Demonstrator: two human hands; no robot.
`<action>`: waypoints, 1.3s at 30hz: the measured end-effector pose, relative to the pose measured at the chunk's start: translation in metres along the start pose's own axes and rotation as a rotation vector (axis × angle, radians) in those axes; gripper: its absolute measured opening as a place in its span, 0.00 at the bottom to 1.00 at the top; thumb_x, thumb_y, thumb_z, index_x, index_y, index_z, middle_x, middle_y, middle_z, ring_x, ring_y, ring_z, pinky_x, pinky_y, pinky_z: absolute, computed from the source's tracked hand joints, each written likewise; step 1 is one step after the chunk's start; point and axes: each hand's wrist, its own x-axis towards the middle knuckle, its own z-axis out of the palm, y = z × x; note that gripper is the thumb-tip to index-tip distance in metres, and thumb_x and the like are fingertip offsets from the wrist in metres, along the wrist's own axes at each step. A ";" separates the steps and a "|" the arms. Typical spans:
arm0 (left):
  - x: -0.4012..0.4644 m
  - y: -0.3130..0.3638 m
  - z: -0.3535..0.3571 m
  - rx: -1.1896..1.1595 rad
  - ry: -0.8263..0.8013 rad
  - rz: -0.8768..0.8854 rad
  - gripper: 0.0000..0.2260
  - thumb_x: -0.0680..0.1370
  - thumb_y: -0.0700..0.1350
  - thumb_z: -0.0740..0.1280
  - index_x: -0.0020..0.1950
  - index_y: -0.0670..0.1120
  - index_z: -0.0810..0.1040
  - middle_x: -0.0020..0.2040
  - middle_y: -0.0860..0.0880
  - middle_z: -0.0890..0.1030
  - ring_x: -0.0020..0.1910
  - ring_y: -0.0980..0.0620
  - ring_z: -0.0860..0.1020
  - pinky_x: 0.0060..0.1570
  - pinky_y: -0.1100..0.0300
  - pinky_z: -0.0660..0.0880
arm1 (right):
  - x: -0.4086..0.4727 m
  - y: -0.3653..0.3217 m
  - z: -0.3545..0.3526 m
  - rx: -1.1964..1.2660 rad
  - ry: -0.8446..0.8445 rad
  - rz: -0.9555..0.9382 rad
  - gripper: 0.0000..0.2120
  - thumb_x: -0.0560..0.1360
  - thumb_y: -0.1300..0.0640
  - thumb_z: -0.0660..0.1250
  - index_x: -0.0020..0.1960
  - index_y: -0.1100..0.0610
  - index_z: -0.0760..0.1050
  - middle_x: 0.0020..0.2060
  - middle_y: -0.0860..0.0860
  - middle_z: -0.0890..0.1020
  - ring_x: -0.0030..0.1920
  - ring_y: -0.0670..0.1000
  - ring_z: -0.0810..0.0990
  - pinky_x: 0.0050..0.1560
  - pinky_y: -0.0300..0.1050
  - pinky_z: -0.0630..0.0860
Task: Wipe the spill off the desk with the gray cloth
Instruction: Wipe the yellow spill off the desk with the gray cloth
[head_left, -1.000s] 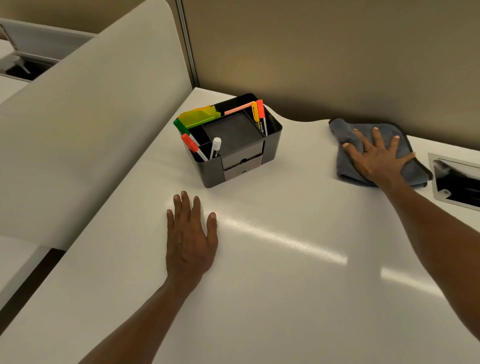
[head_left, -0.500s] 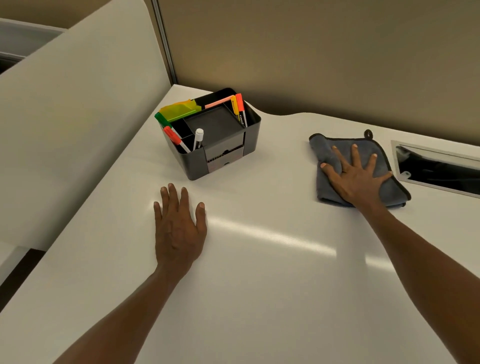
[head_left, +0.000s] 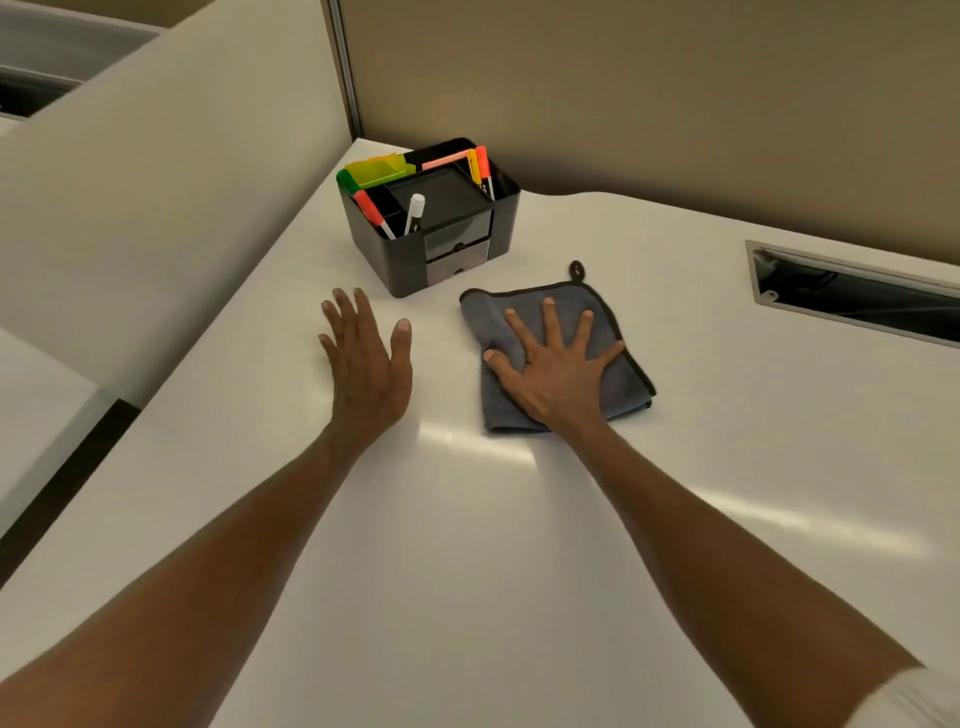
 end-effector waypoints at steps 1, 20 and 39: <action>-0.005 -0.001 -0.004 -0.002 -0.013 0.035 0.29 0.83 0.55 0.50 0.80 0.44 0.46 0.81 0.44 0.44 0.79 0.46 0.40 0.76 0.46 0.38 | -0.009 -0.014 0.003 -0.006 -0.009 -0.034 0.37 0.71 0.22 0.39 0.78 0.33 0.45 0.81 0.48 0.46 0.78 0.68 0.39 0.65 0.83 0.34; -0.144 0.038 0.018 0.195 -0.265 0.265 0.32 0.81 0.60 0.44 0.80 0.45 0.42 0.80 0.49 0.39 0.79 0.52 0.37 0.77 0.53 0.38 | -0.124 0.042 -0.005 -0.067 -0.022 -0.184 0.28 0.78 0.31 0.43 0.77 0.31 0.45 0.81 0.46 0.46 0.80 0.63 0.40 0.67 0.80 0.35; -0.166 0.044 0.011 0.325 -0.365 0.229 0.31 0.82 0.59 0.47 0.80 0.43 0.44 0.81 0.48 0.46 0.79 0.51 0.41 0.77 0.49 0.38 | -0.225 0.139 -0.020 -0.005 0.048 0.340 0.37 0.72 0.22 0.42 0.78 0.33 0.44 0.81 0.48 0.44 0.79 0.66 0.40 0.65 0.83 0.39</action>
